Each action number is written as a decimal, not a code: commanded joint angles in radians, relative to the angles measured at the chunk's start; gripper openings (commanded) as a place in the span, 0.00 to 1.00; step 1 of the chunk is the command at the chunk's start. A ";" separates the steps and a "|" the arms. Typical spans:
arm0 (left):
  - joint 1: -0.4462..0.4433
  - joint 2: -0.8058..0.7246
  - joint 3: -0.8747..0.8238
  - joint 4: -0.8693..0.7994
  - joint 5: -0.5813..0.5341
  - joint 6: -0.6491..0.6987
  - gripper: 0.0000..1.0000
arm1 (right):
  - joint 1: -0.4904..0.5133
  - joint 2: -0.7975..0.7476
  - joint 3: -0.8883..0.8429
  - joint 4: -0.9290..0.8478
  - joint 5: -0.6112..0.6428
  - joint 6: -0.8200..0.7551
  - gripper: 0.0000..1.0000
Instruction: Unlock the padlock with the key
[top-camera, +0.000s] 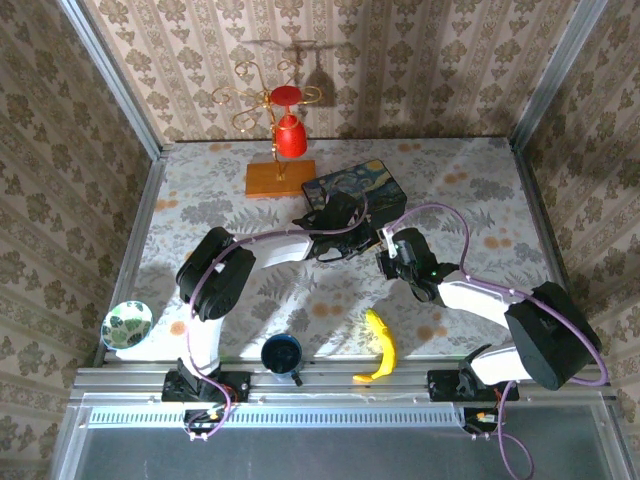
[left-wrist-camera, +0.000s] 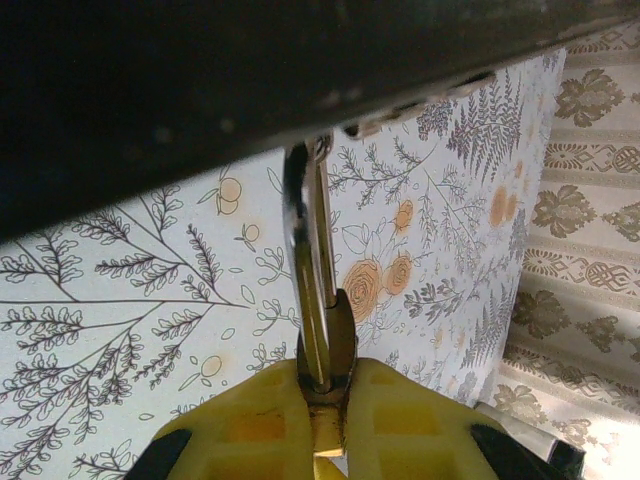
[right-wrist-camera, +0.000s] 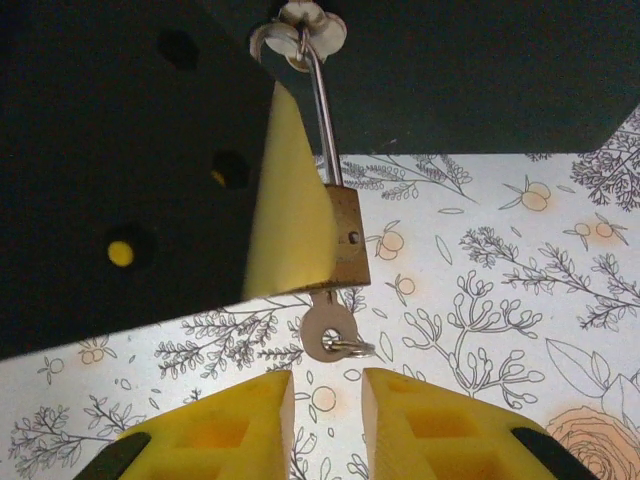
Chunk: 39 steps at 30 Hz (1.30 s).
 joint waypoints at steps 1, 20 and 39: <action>0.005 -0.066 0.002 0.035 0.028 0.000 0.00 | 0.006 0.043 0.038 0.030 0.033 -0.006 0.25; 0.005 -0.062 -0.004 0.046 0.044 0.000 0.00 | 0.006 0.086 0.067 0.067 -0.007 -0.007 0.02; 0.008 -0.071 -0.031 0.093 0.051 -0.008 0.00 | -0.213 0.086 0.077 0.061 -0.555 0.157 0.00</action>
